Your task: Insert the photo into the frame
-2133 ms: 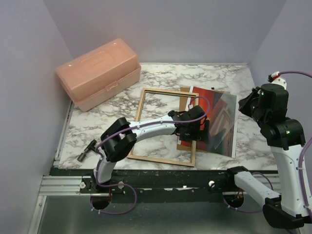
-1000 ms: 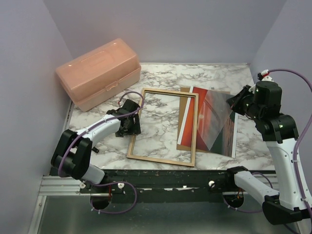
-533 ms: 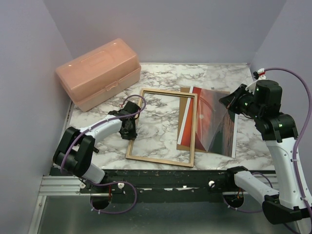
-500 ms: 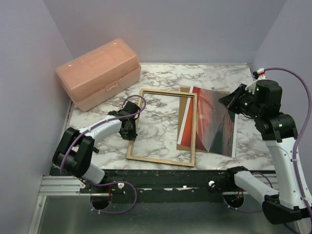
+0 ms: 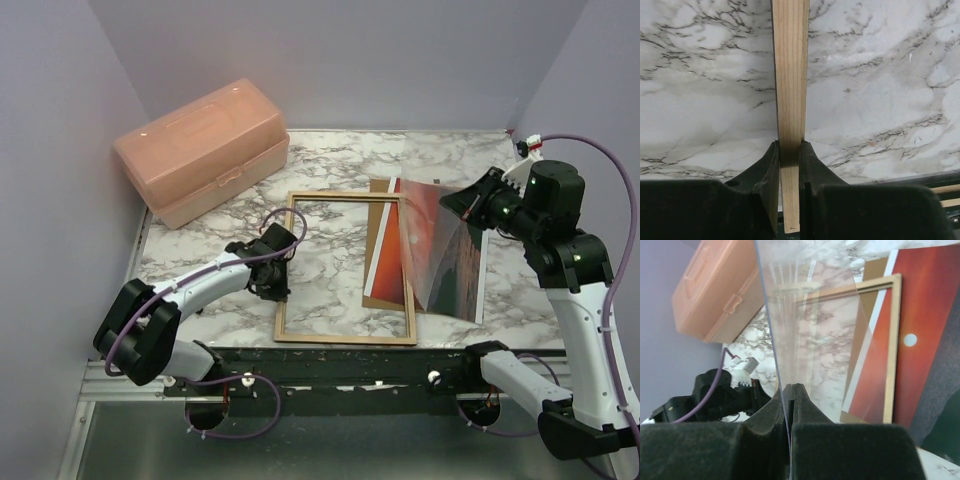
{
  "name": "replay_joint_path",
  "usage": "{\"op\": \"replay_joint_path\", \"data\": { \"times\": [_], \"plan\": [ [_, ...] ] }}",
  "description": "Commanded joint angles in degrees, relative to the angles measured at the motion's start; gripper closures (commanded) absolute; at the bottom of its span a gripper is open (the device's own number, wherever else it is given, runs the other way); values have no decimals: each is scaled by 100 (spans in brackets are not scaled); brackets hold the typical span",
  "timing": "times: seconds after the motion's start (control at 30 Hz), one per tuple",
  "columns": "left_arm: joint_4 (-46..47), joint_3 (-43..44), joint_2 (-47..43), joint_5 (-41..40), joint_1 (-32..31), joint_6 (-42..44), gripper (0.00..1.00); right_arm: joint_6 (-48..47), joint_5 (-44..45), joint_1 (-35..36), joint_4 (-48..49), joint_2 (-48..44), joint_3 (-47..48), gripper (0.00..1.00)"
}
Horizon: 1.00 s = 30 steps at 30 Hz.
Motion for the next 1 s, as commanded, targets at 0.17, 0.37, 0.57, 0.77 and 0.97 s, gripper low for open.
{"op": "replay_joint_path", "data": {
  "times": [0.17, 0.37, 0.57, 0.77, 0.97],
  "plan": [
    [29, 157, 11, -223, -560, -246, 100, 140, -745, 11, 570, -62, 678, 100],
    [79, 187, 59, -238, -789, -516, 100, 199, -918, 11, 781, -104, 566, 100],
    [137, 231, 53, -242, -888, -746, 100, 241, -937, 11, 936, -137, 221, 100],
    [294, 148, -67, -213, -935, -938, 100, 36, -669, 6, 858, -139, -11, 100],
    [693, 203, 133, 233, -1026, -984, 100, -21, -790, 10, 893, -103, -309, 100]
  ]
}}
